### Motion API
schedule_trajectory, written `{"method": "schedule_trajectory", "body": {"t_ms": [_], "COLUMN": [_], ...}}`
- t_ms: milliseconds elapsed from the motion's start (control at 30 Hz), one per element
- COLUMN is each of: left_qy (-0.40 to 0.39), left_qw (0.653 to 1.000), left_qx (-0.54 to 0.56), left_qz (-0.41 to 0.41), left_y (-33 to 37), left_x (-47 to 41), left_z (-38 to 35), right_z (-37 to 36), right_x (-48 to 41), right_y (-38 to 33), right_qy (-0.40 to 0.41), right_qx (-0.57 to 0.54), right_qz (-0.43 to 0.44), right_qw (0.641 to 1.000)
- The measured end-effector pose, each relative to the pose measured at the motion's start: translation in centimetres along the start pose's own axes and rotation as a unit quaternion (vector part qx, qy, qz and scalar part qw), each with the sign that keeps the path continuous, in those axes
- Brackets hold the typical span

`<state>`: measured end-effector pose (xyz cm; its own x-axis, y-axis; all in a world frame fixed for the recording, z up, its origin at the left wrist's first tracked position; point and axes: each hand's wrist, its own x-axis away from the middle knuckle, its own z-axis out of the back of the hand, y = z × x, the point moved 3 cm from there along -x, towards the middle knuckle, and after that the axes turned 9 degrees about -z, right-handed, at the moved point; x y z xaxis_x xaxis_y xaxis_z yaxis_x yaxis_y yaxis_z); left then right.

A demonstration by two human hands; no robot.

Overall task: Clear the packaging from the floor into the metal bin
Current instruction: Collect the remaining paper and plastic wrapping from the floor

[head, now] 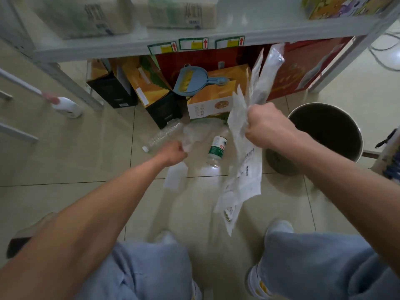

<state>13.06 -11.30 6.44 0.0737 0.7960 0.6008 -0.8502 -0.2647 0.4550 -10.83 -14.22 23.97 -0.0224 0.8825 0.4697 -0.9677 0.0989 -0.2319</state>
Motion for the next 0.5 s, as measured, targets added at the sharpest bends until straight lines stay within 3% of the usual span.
{"method": "schedule_trajectory", "body": {"t_ms": [67, 133, 367, 500], "left_qy": [-0.066, -0.082, 0.016, 0.069], "left_qw": [0.992, 0.988, 0.982, 0.958], "left_qx": [-0.076, -0.058, 0.027, 0.043], "left_qz": [0.074, 0.119, 0.189, 0.277], "left_y": [-4.6, -7.8, -12.8, -14.0], "left_x": [-1.1, -2.3, -6.2, -7.4], "left_z": [-2.2, -4.4, -12.6, -15.4], "right_z": [-0.3, -0.7, -2.4, -2.8], "right_x": [0.1, 0.0, -1.5, -2.0], "right_y": [0.2, 0.4, 1.1, 2.1], "right_qy": [-0.004, -0.015, -0.038, -0.044], "right_qx": [0.028, 0.053, 0.127, 0.154], "right_qz": [0.004, -0.001, -0.044, -0.061], "right_qw": [1.000, 0.998, 0.990, 0.985]}}
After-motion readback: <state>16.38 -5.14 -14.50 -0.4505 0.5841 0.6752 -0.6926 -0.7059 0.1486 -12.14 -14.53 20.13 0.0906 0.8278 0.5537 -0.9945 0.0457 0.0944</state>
